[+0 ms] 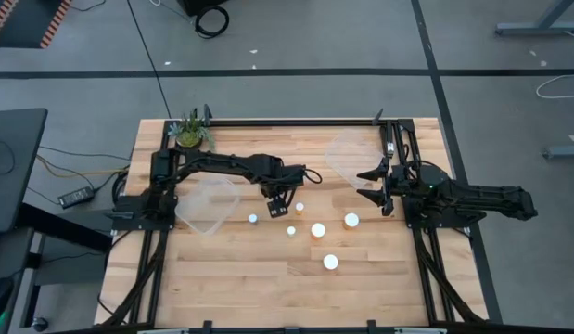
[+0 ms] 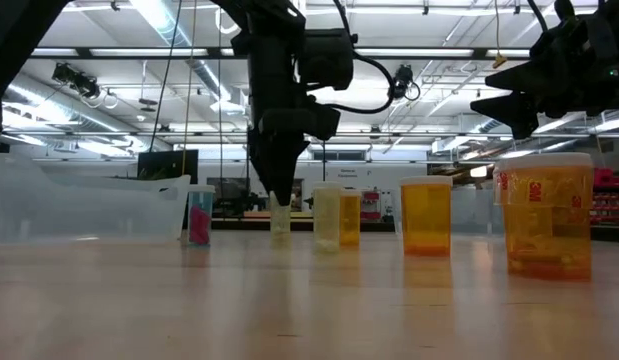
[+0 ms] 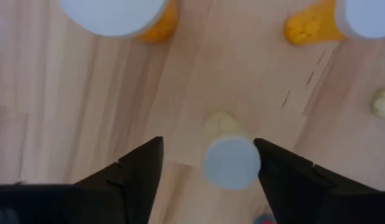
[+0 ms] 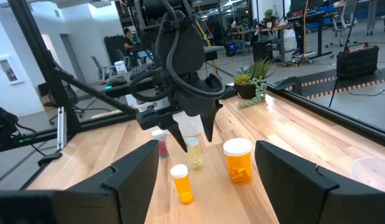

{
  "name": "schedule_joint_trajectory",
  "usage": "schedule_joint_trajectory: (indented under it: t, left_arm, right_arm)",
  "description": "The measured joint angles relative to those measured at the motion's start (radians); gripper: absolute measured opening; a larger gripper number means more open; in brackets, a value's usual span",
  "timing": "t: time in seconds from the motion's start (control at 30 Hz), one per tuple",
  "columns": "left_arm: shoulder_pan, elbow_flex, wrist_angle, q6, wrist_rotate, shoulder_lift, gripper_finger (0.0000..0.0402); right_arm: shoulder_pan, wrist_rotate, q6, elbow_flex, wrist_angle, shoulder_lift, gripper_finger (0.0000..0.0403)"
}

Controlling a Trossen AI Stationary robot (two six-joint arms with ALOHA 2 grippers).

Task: Pick and place medicine bottles into bin by pill shape (circle, oval)
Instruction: Put the small yellow pill bottle into the left transparent bin

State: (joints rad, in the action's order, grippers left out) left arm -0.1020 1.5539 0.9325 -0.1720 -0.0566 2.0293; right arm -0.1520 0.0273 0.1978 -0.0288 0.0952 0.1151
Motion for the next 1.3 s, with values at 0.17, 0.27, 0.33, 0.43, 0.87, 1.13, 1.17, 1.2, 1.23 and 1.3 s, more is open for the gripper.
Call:
schedule_joint_trajectory:
  t: [0.17, 0.27, 0.33, 0.43, 0.87, 1.13, 1.17, 1.2, 1.23, 1.3]
  left_arm:
    - [0.000, 0.000, 0.000, 0.001, 0.004, 0.000, 0.0207]
    - [0.000, 0.000, 0.000, 0.001, 0.009, 0.000, 0.0178]
    - [0.000, 0.000, 0.000, 0.001, 0.009, 0.000, 0.0158]
    - [0.000, 0.000, 0.001, 0.017, 0.009, 0.000, 0.0133]
    - [0.022, 0.000, 0.089, 0.026, 0.010, -0.013, 0.0138]
    - [0.055, 0.000, 0.155, -0.053, 0.004, -0.099, 0.0132]
    - [0.059, 0.000, 0.168, -0.064, -0.004, -0.115, 0.0137]
    - [0.064, 0.001, 0.184, -0.080, -0.017, -0.128, 0.0141]
    - [0.069, 0.001, 0.205, -0.091, -0.028, -0.147, 0.0143]
    - [0.079, 0.000, 0.233, -0.122, -0.055, -0.177, 0.0141]
  right_arm:
    - [0.000, 0.000, 0.000, 0.000, 0.000, 0.000, 0.0272]
    - [0.000, 0.000, 0.000, 0.000, 0.000, 0.000, 0.0272]
    - [0.000, 0.000, 0.000, 0.000, 0.000, 0.000, 0.0272]
    - [0.000, 0.000, 0.000, 0.000, 0.000, 0.000, 0.0272]
    - [0.000, 0.000, 0.000, 0.000, 0.000, 0.000, 0.0272]
    - [0.000, 0.000, 0.000, 0.000, -0.004, 0.000, 0.0272]
    - [0.000, 0.000, 0.000, 0.000, -0.004, 0.000, 0.0272]
    - [0.000, 0.000, 0.000, 0.000, -0.004, 0.000, 0.0272]
    - [0.000, 0.000, 0.000, 0.000, -0.004, 0.000, 0.0272]
    - [0.000, 0.000, 0.000, 0.000, -0.004, 0.000, 0.0272]
